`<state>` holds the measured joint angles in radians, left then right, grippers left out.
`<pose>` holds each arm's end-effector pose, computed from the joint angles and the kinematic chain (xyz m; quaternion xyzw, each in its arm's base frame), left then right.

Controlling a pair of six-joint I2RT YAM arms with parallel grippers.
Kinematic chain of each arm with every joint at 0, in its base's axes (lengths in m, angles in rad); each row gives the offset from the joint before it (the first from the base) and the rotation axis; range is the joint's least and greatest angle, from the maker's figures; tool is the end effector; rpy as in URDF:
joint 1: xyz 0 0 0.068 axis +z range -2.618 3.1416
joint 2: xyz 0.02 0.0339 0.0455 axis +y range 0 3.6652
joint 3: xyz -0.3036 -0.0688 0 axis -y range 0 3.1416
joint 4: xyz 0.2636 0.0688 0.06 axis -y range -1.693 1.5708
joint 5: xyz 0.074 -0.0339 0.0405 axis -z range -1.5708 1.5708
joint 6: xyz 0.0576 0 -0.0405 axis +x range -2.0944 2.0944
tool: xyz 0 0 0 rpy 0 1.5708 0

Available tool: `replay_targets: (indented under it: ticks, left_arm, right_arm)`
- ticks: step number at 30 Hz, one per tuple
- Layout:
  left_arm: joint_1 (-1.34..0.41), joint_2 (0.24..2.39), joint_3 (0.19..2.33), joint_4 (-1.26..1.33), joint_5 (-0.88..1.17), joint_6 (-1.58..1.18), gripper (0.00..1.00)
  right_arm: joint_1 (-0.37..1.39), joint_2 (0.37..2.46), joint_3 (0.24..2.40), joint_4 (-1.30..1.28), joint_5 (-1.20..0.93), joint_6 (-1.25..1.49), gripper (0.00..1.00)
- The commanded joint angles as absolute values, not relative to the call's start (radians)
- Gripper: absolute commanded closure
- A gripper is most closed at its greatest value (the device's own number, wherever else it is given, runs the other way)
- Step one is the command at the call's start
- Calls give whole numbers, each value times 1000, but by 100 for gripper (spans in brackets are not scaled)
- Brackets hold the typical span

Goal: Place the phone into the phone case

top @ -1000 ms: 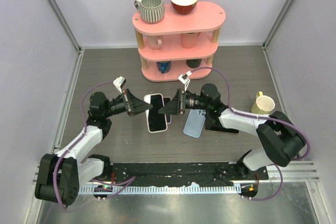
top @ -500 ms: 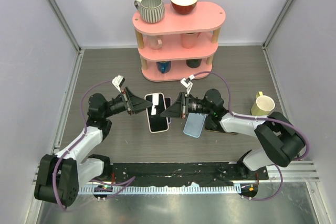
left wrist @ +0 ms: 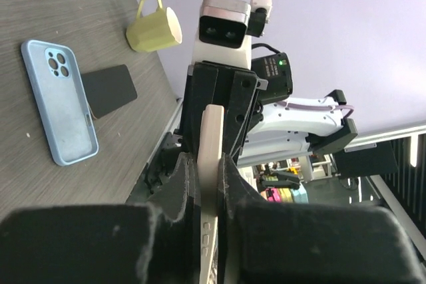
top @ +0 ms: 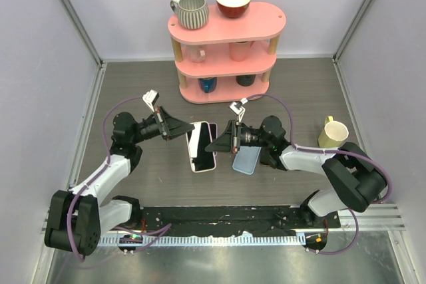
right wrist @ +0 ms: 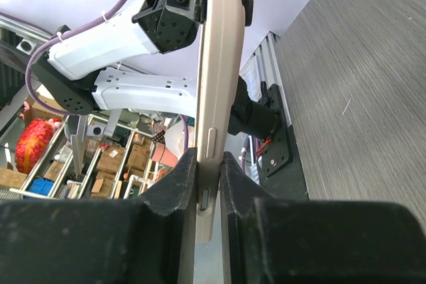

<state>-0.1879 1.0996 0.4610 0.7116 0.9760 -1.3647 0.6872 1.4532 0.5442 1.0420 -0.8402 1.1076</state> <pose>0.2225 -0.0909 0.2828 -0.0481 0.6908 -0.6810 0.2379 0.2087 0.2267 0.2588 -0.1747 0.6521 0.7046 0.2185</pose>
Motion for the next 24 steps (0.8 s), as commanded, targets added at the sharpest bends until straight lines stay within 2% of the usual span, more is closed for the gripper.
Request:
replay_targets:
  ticks: [1, 8, 10, 13, 14, 16, 17, 19, 20, 22, 23, 24]
  left_arm:
    - [-181, 1088, 517, 582, 970, -1238, 100]
    - [-181, 1014, 624, 107, 888, -921, 99]
    - [-183, 1009, 650, 66, 888, -878, 97]
    - [-181, 1009, 663, 41, 891, -870, 82]
    - [-181, 1011, 666, 35, 893, -870, 73]
    - [-181, 1012, 676, 26, 890, -870, 62]
    - [-181, 1012, 680, 15, 888, -870, 51]
    - [-181, 1012, 695, 3, 873, -867, 40]
    - [-179, 1011, 702, -32, 868, -861, 22]
    - [-179, 1005, 738, -75, 845, -821, 5]
    - [-178, 1000, 753, -127, 833, -801, 0]
    - [-178, 997, 784, -153, 816, -769, 0]
  right_arm:
    - [695, 1430, 565, 1204, -859, 1126, 99]
    - [695, 1408, 578, 1152, -841, 1105, 99]
    - [695, 1399, 583, 1112, -825, 1080, 99]
    - [695, 1393, 586, 1088, -805, 1068, 99]
    - [695, 1391, 586, 1085, -802, 1068, 99]
    - [695, 1391, 583, 1094, -792, 1078, 99]
    - [695, 1391, 577, 1104, -792, 1086, 99]
    - [695, 1393, 571, 1134, -792, 1101, 99]
    - [695, 1391, 566, 1138, -792, 1104, 99]
    - [695, 1388, 563, 1140, -792, 1106, 99]
    - [695, 1387, 557, 1138, -788, 1106, 99]
    - [695, 1385, 554, 1138, -788, 1106, 99]
